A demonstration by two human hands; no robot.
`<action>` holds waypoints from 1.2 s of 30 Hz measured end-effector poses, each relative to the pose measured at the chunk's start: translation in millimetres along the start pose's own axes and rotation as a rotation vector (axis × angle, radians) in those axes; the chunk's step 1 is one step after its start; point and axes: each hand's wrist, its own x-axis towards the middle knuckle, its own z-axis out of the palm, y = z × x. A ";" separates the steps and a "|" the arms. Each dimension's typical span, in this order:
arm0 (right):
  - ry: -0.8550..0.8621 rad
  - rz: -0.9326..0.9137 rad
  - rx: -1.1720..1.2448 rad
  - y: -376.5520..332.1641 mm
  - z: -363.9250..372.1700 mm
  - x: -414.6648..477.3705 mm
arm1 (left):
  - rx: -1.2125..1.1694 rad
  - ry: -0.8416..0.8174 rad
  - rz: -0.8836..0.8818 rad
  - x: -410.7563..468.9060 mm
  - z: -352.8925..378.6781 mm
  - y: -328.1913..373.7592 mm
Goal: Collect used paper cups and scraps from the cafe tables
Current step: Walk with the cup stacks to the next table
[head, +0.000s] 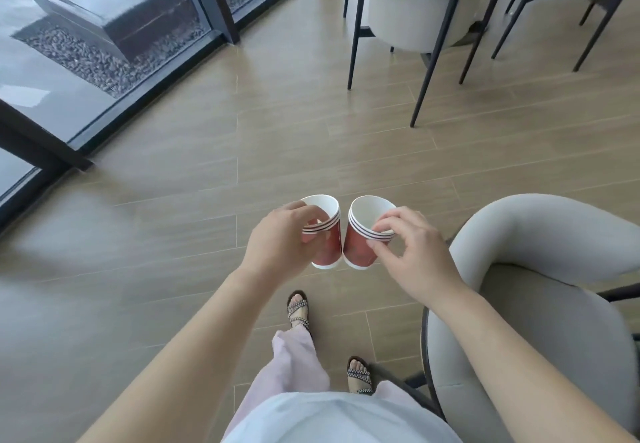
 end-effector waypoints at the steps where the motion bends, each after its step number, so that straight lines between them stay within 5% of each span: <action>1: 0.003 0.012 -0.001 1.4 3.4 10.4 | -0.010 -0.003 0.000 11.3 -1.5 -4.7; 16: 0.161 0.153 -0.097 19.7 31.5 182.8 | -0.037 -0.154 0.227 229.5 -26.4 -54.2; 36: 0.530 0.514 -0.165 216.8 -146.1 313.0 | 0.005 -0.446 0.705 519.1 99.4 187.9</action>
